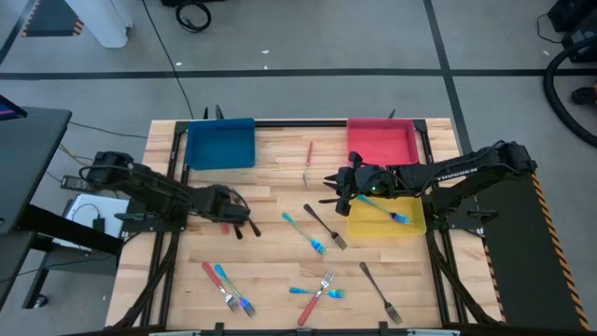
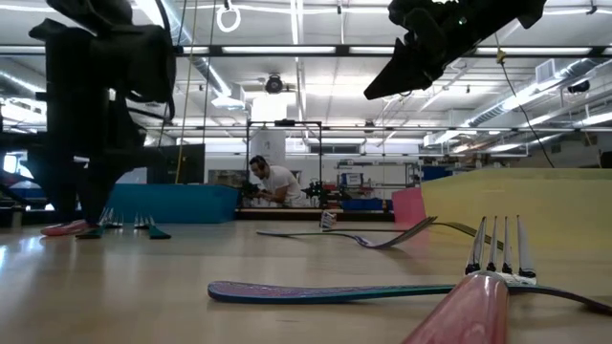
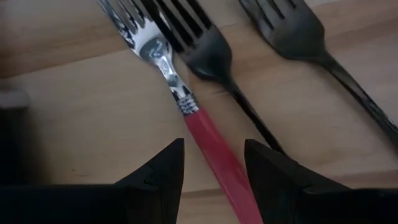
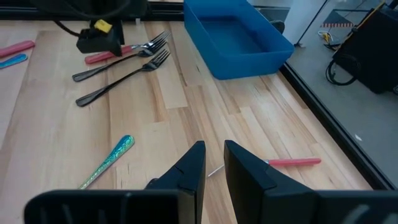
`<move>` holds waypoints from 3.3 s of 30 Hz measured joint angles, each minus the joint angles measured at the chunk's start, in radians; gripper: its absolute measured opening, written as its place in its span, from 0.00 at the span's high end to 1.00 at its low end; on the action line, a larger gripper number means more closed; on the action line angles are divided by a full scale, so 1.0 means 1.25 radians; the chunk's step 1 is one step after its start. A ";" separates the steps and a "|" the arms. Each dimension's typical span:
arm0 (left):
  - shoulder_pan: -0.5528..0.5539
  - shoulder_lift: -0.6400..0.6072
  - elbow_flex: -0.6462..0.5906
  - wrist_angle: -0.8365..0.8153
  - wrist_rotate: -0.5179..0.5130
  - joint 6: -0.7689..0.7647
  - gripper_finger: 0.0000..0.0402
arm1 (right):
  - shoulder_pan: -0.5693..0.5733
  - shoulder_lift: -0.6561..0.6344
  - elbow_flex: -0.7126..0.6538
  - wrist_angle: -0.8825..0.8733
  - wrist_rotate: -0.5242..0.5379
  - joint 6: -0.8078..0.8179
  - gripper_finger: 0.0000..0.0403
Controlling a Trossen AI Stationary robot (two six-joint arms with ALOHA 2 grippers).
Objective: Sort silverware by color (type)
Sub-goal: Put the middle left pink fork into the blue bin
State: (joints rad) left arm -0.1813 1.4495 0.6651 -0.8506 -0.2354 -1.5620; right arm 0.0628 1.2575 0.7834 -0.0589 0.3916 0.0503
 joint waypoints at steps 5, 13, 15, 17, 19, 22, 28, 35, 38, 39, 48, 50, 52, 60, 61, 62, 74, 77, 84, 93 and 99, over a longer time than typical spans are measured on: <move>0.009 0.032 0.002 0.020 0.003 0.001 0.58 | 0.000 0.000 0.000 0.002 0.000 -0.001 0.83; 0.008 0.054 0.003 0.014 0.016 0.020 0.62 | 0.000 0.000 0.000 0.005 0.000 -0.001 0.83; 0.009 0.053 0.003 0.013 0.026 0.021 0.66 | 0.000 0.000 0.000 0.005 0.000 -0.001 0.83; 0.008 0.053 0.003 0.013 0.027 0.036 0.70 | 0.000 0.000 0.000 0.005 0.000 -0.001 0.83; 0.008 0.053 0.003 0.010 0.030 0.048 0.74 | 0.000 0.000 0.000 0.005 0.000 -0.001 0.83; 0.008 0.053 0.002 0.003 0.035 0.050 0.80 | 0.000 0.000 0.000 0.005 0.000 -0.001 0.83; 0.007 0.055 0.000 -0.048 0.045 0.056 0.88 | 0.000 0.000 0.000 0.005 0.000 -0.001 0.83; 0.007 0.051 -0.003 -0.101 0.051 0.072 0.89 | 0.000 0.000 0.000 0.005 0.000 -0.001 0.83; 0.007 0.051 -0.003 -0.103 0.042 0.074 0.89 | 0.000 0.000 0.000 0.005 0.000 -0.001 0.83; 0.007 0.051 -0.003 -0.105 0.039 0.074 0.89 | 0.000 0.000 0.000 0.005 0.000 -0.001 0.83; 0.007 0.050 0.035 -0.196 0.020 0.096 0.88 | 0.000 0.000 0.000 0.005 0.000 -0.001 0.83; 0.007 0.050 0.060 -0.253 0.004 0.095 0.88 | 0.000 0.000 0.000 0.005 0.000 -0.001 0.83; 0.008 0.050 0.086 -0.290 -0.012 0.107 0.88 | 0.000 0.000 0.000 0.005 0.000 -0.001 0.83; 0.024 0.049 0.218 -0.394 -0.092 0.228 0.88 | 0.000 0.000 0.000 0.005 0.000 -0.001 0.83; 0.030 0.049 0.239 -0.414 -0.106 0.243 0.88 | 0.000 0.000 0.000 0.005 0.000 -0.001 0.83; 0.037 0.049 0.260 -0.435 -0.124 0.262 0.88 | 0.000 0.000 0.000 0.005 0.000 -0.001 0.83; 0.258 0.049 0.452 -0.472 -0.334 0.671 0.88 | 0.000 0.000 0.000 0.005 0.000 -0.002 0.83; 0.348 0.049 0.445 -0.442 -0.345 0.758 0.88 | 0.000 0.000 0.000 0.004 0.000 -0.020 0.83; 0.510 0.049 0.344 -0.250 -0.338 0.955 0.88 | 0.000 0.000 0.000 0.002 0.000 -0.022 0.83; 0.628 0.049 0.307 -0.144 -0.276 1.106 0.87 | 0.000 0.000 0.000 -0.003 0.000 -0.022 0.83; 0.656 0.049 0.271 -0.036 -0.077 1.226 0.87 | 0.001 0.000 0.000 -0.011 0.000 0.023 0.83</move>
State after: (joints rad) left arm 0.6388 1.5112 1.0041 -0.8951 -0.3320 -0.0300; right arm 0.0635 1.2572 0.7834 -0.0728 0.3916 0.0795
